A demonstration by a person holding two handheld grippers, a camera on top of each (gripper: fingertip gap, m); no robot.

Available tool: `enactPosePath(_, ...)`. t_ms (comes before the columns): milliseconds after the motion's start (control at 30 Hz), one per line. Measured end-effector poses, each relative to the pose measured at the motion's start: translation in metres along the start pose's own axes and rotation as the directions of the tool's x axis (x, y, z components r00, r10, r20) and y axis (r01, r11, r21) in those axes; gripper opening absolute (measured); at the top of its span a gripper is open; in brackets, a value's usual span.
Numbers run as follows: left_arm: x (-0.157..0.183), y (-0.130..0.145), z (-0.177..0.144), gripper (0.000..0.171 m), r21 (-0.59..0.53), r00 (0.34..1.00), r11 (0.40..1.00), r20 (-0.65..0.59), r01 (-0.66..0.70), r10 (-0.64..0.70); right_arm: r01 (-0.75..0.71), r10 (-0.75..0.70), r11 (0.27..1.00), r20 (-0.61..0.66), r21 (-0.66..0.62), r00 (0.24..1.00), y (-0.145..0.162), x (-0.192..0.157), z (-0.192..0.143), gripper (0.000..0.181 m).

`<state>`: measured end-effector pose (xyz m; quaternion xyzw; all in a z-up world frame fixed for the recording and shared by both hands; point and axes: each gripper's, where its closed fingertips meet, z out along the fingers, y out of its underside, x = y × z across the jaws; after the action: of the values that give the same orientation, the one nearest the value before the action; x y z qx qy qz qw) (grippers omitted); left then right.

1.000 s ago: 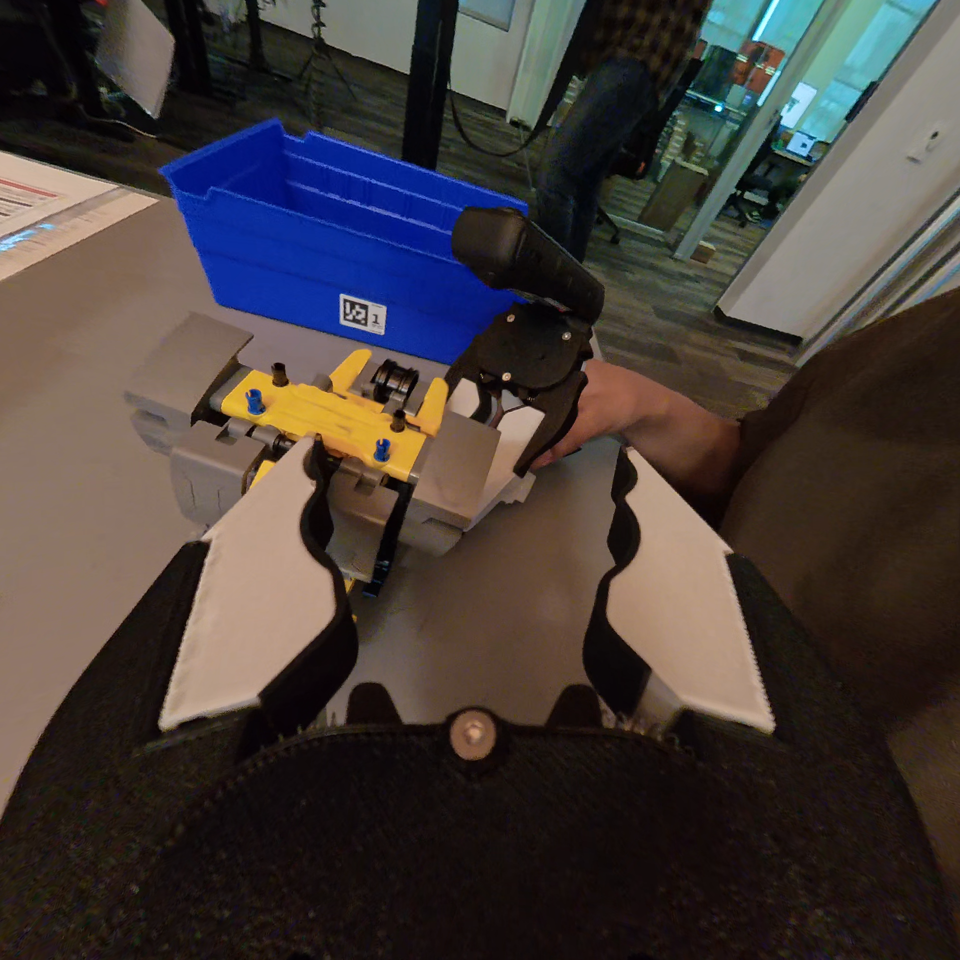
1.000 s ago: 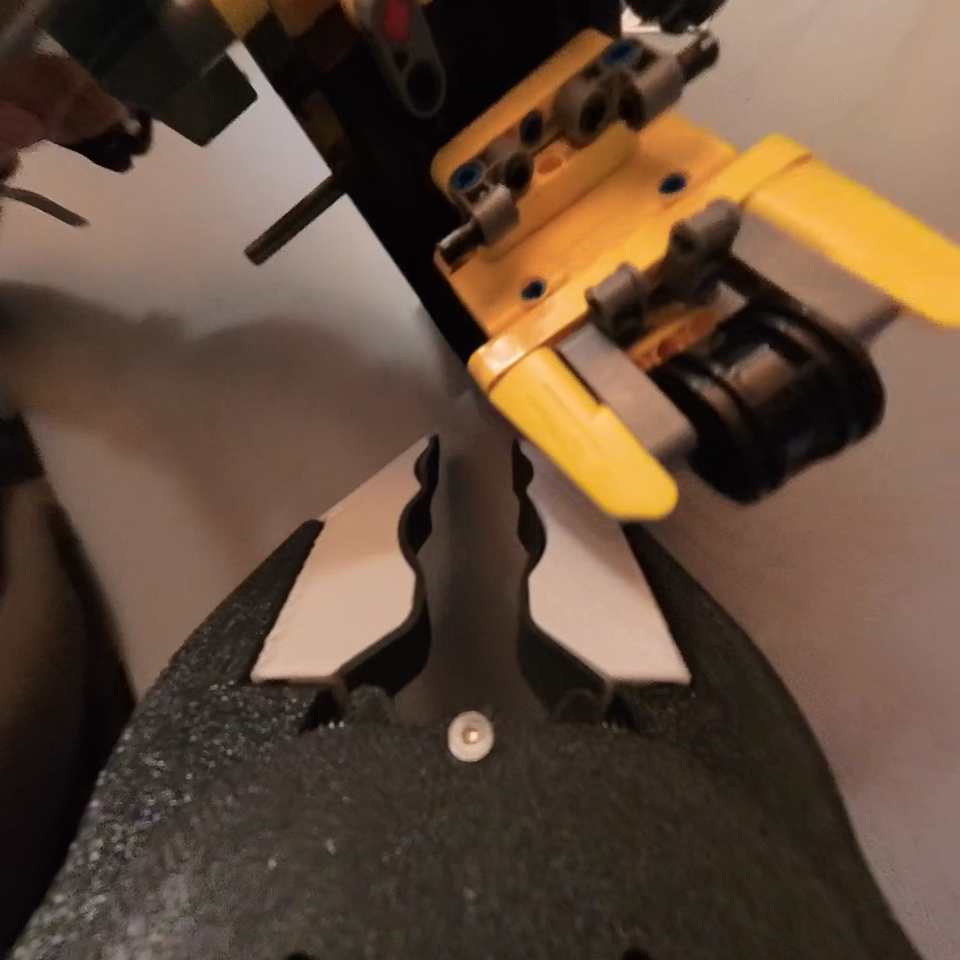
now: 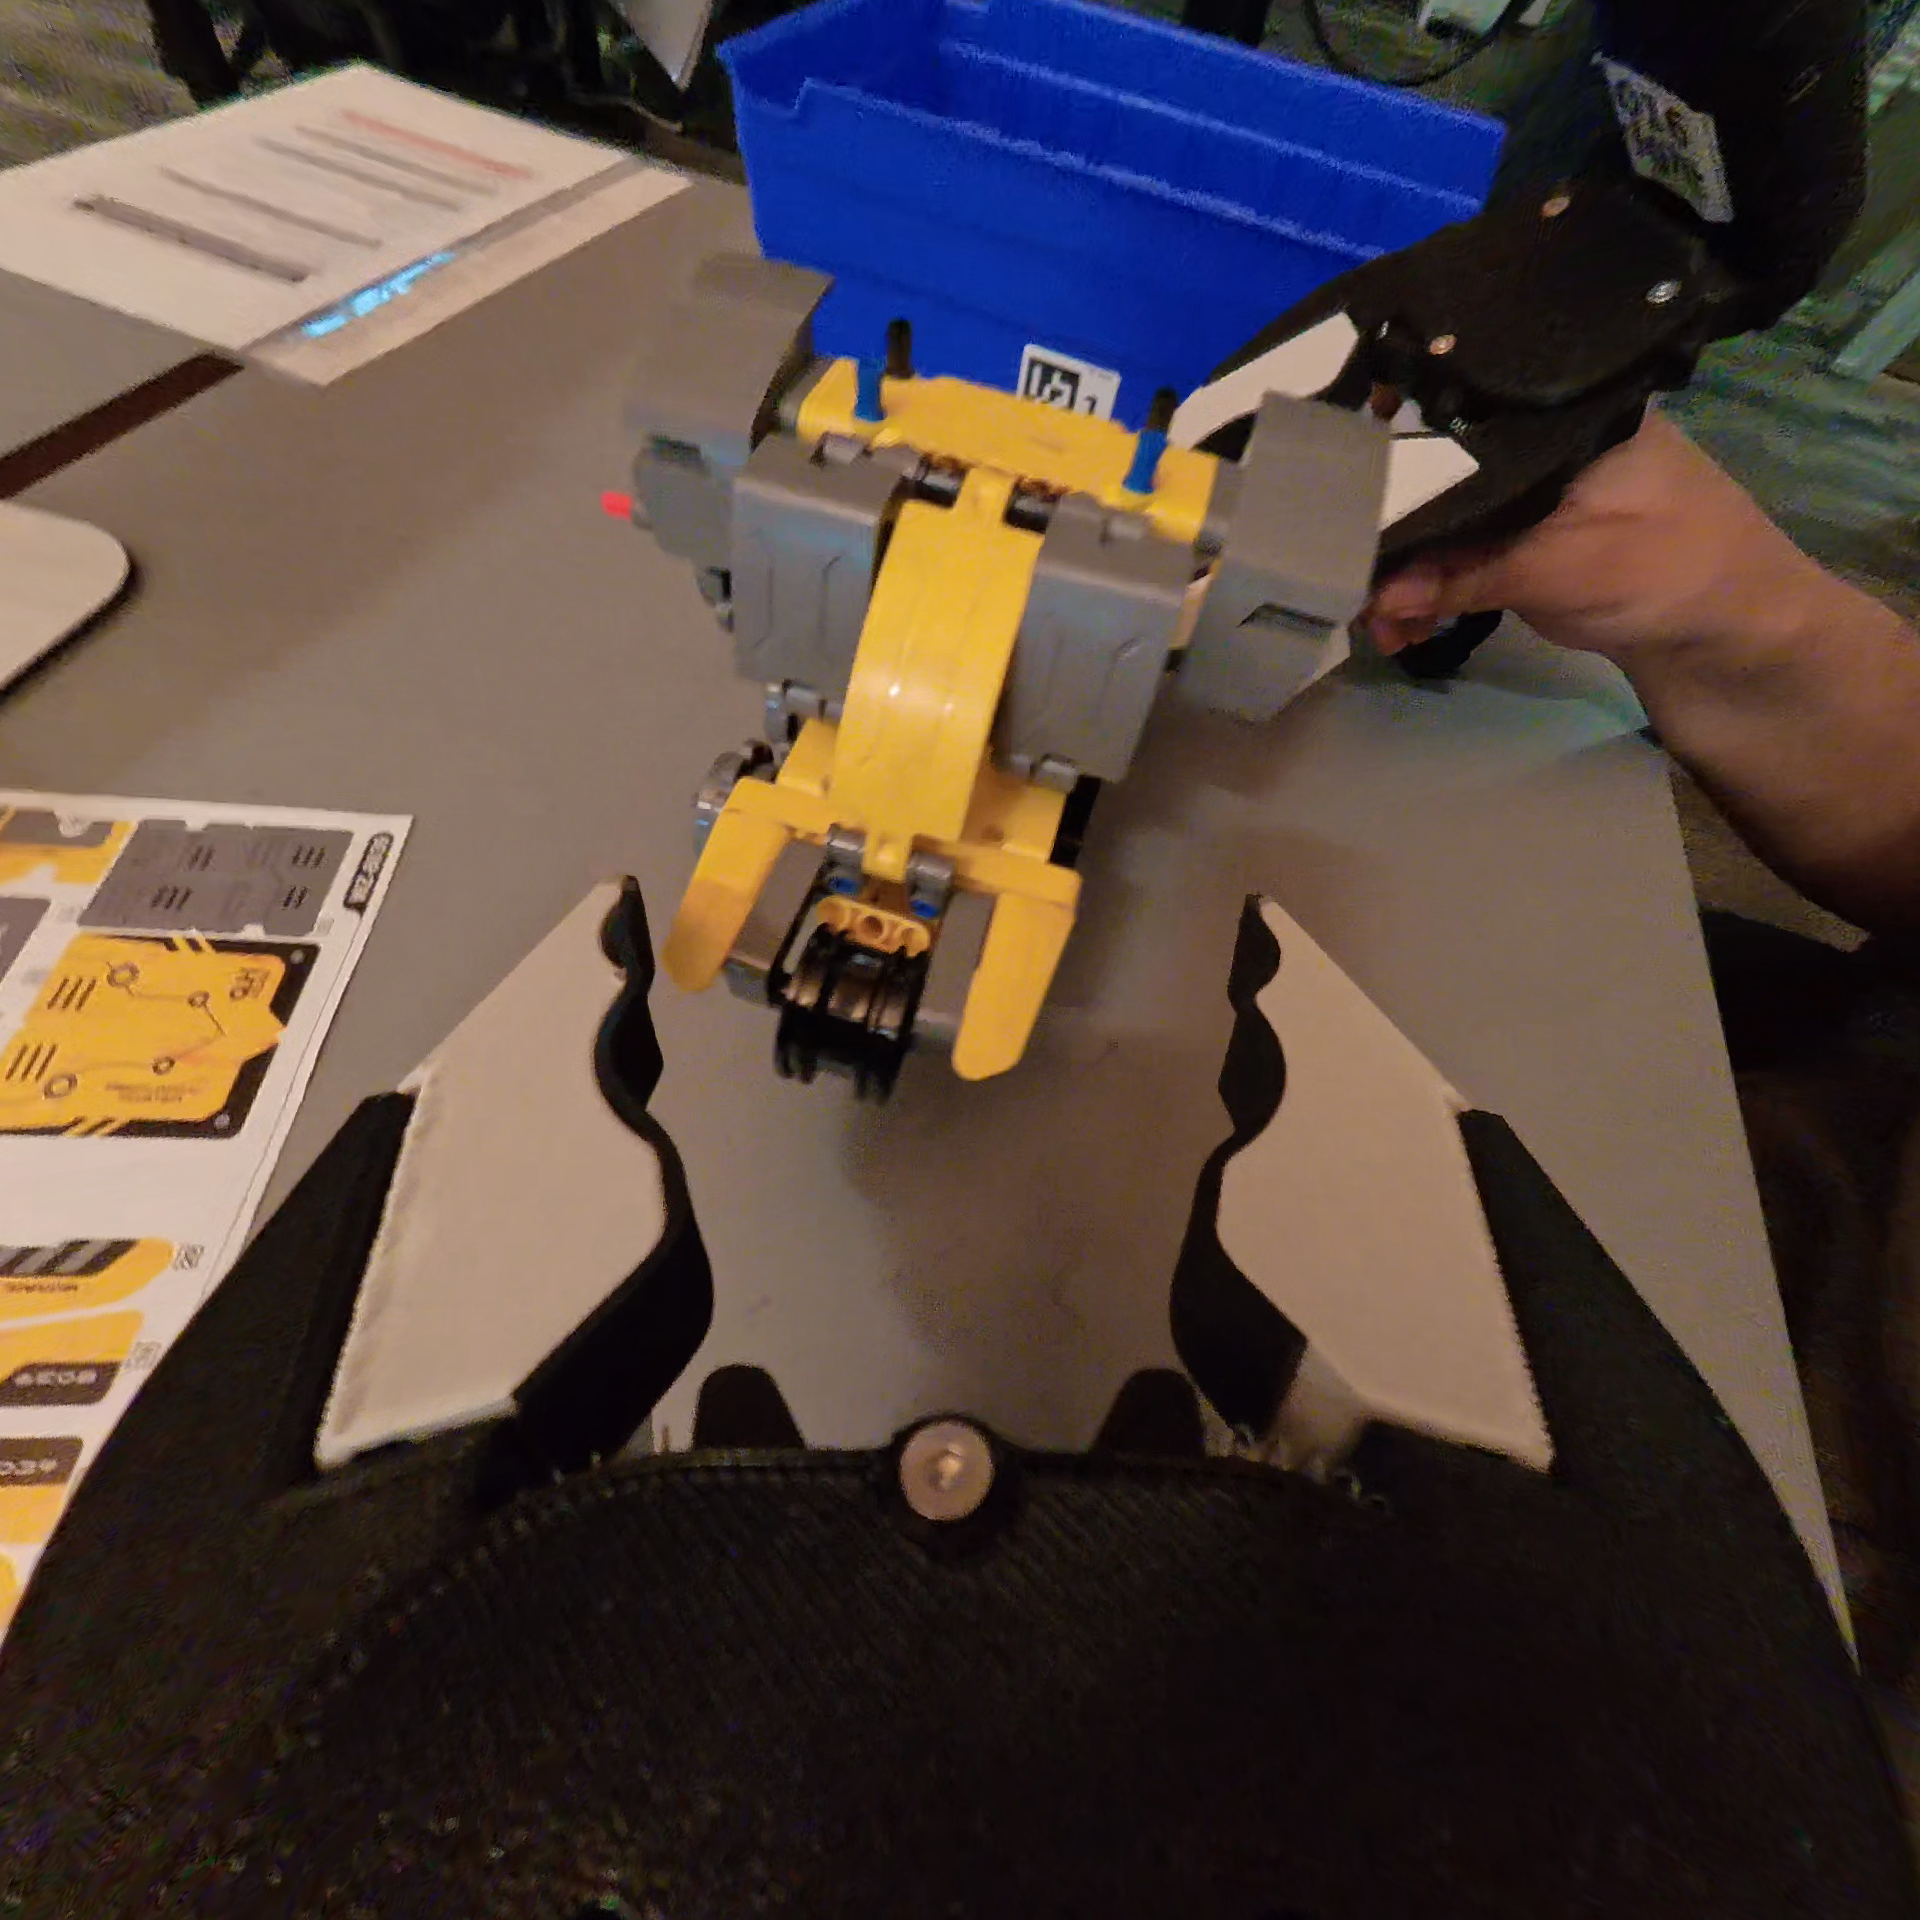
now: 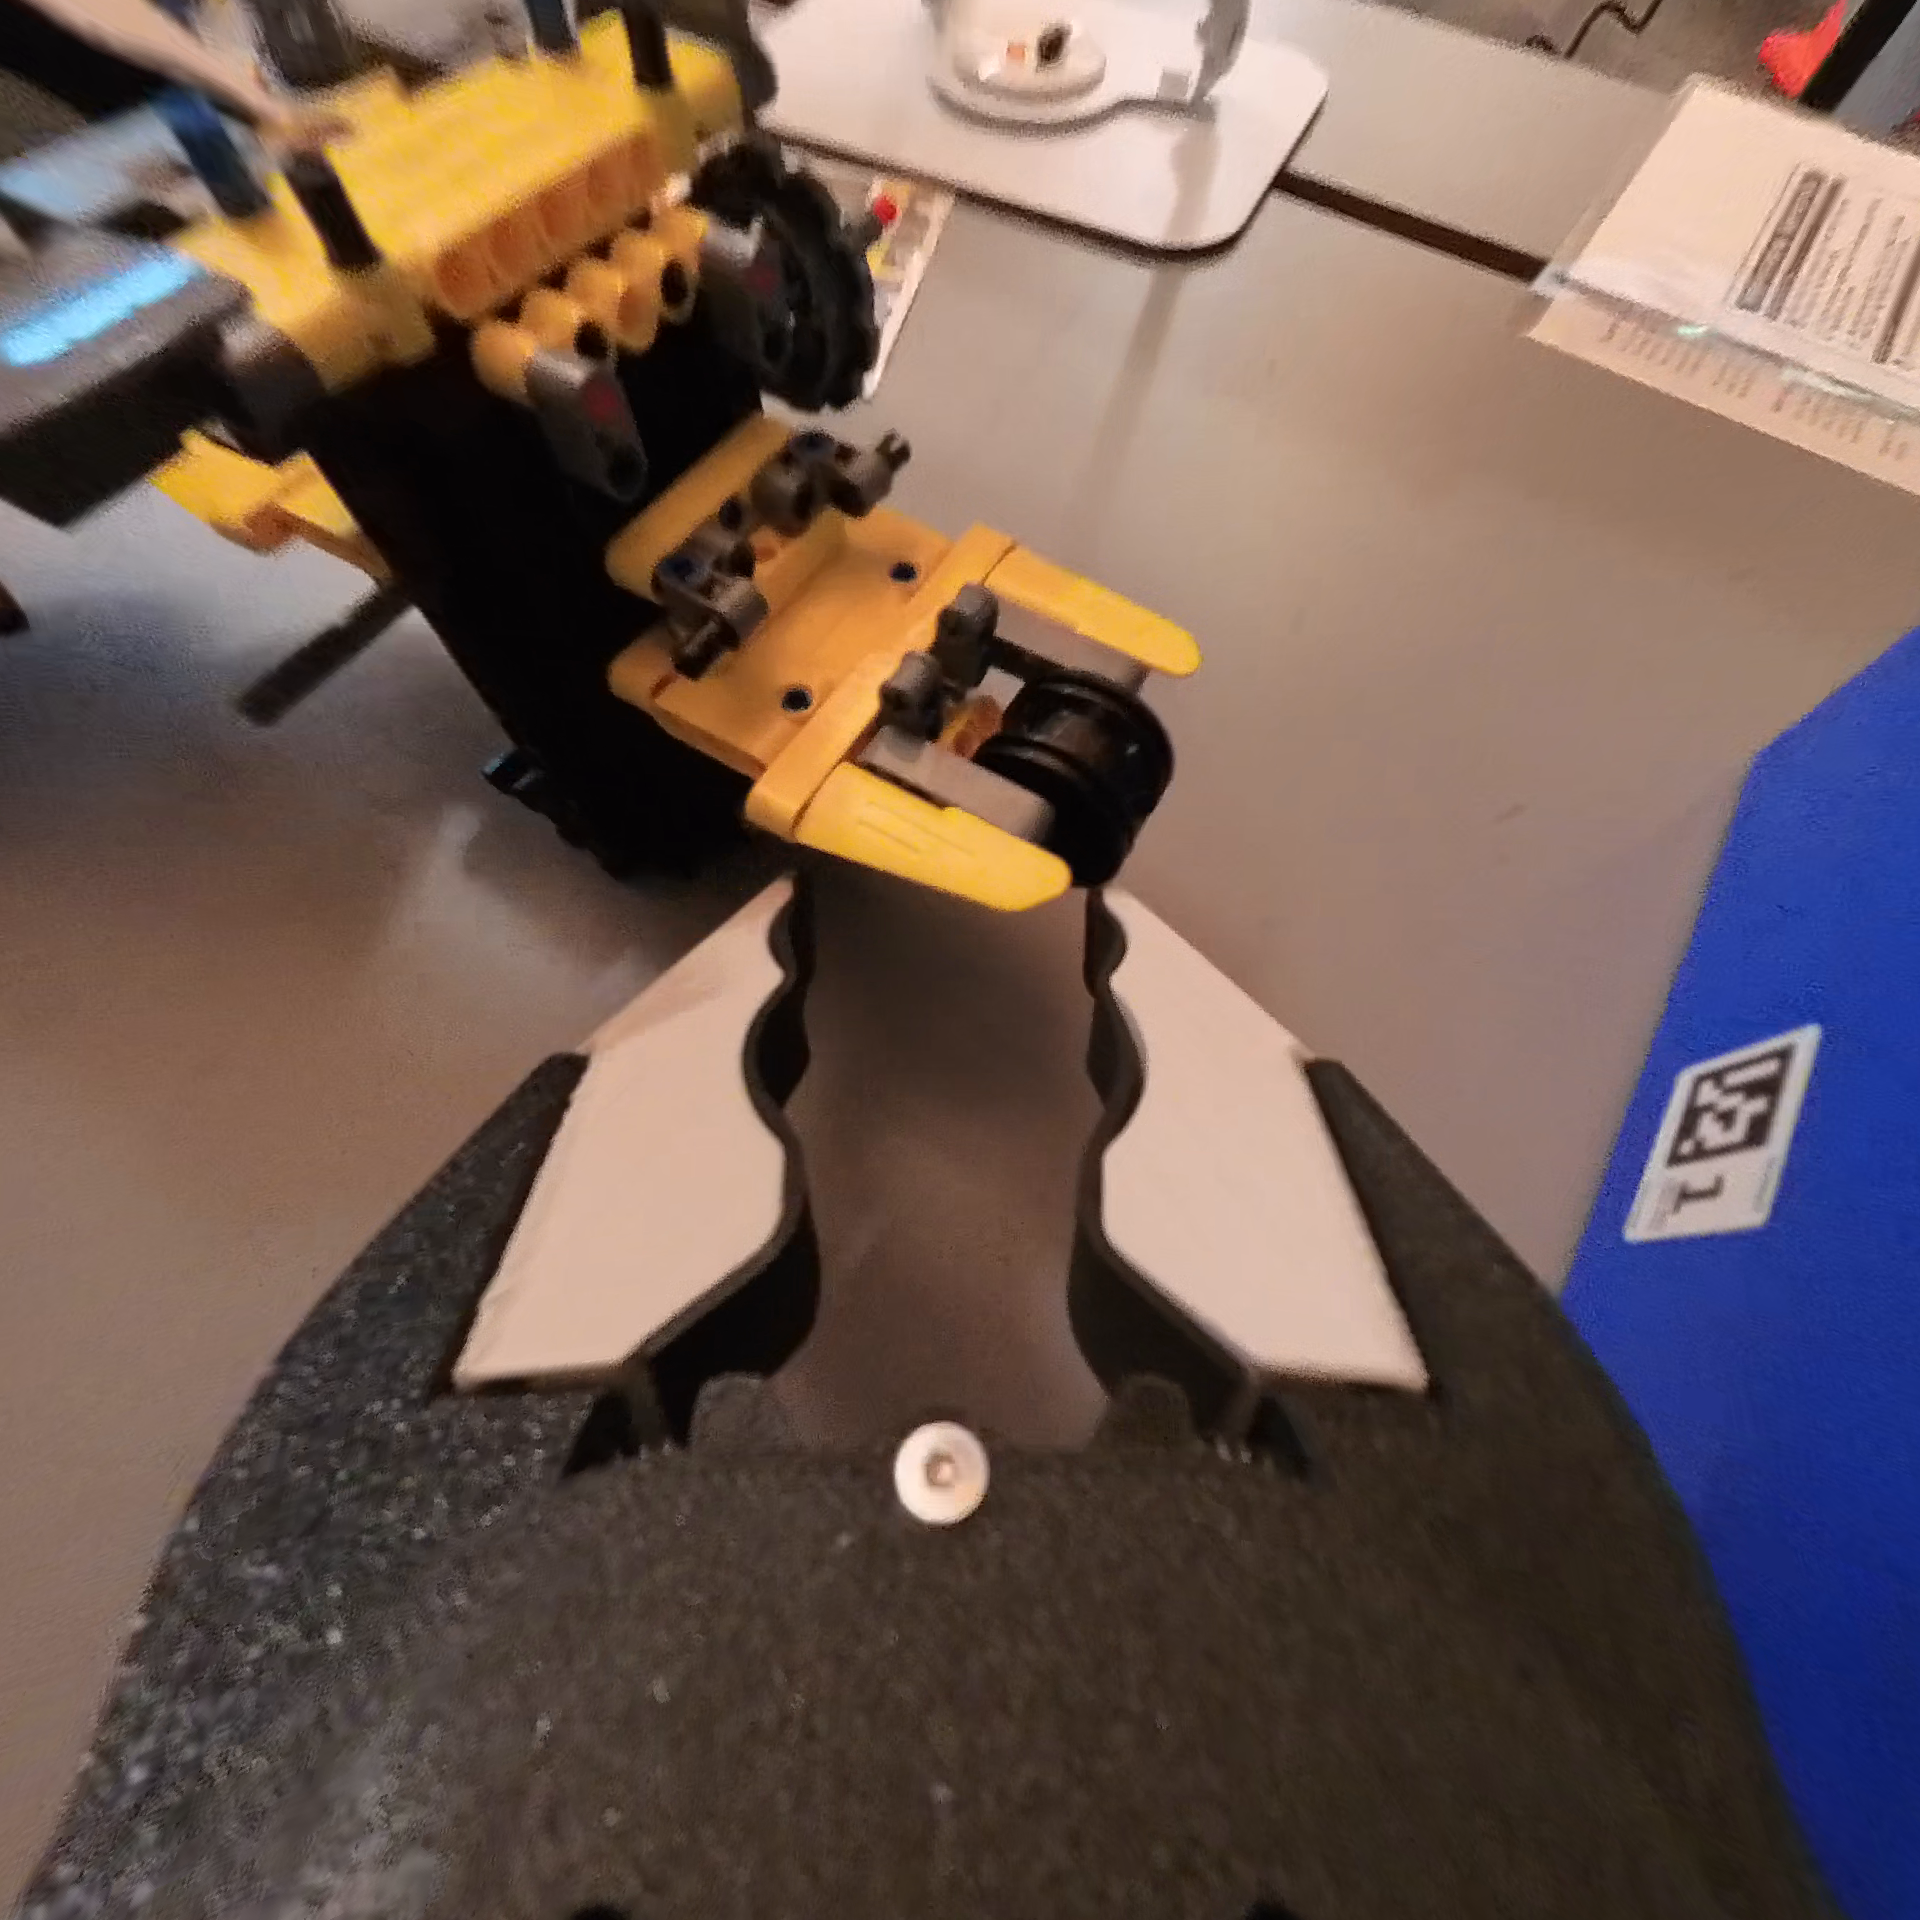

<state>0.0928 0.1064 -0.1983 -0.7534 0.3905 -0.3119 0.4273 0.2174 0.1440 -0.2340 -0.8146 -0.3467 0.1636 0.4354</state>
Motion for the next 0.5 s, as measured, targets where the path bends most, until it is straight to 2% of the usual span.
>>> enactPosePath(100, -0.011, 0.010, 0.002, 0.105, -0.019, 0.999, 0.999, 0.019, 0.046, -0.045, 0.052, -0.051, 0.998, 0.065, -0.023, 0.997, -0.004, -0.016, 0.014, 0.039)
enactPosePath(200, -0.017, 0.017, 0.000, 0.099, -0.034, 0.997, 0.996, 0.020, 0.080, -0.079, 0.097, -0.092, 0.994, 0.089, -0.052, 0.992, -0.012, -0.027, 0.026, 0.044)
enactPosePath(367, -0.022, 0.022, -0.013, 0.074, -0.033, 0.993, 0.993, -0.013, 0.113, -0.114, 0.209, -0.201, 0.974, 0.101, -0.084, 0.974, -0.024, -0.038, 0.046, 0.045)
enactPosePath(500, -0.034, 0.025, -0.029, 0.073, -0.014, 0.989, 0.989, 0.011, 0.146, -0.146, 0.255, -0.243, 0.963, 0.136, -0.084, 0.961, -0.033, -0.049, 0.065, 0.045)
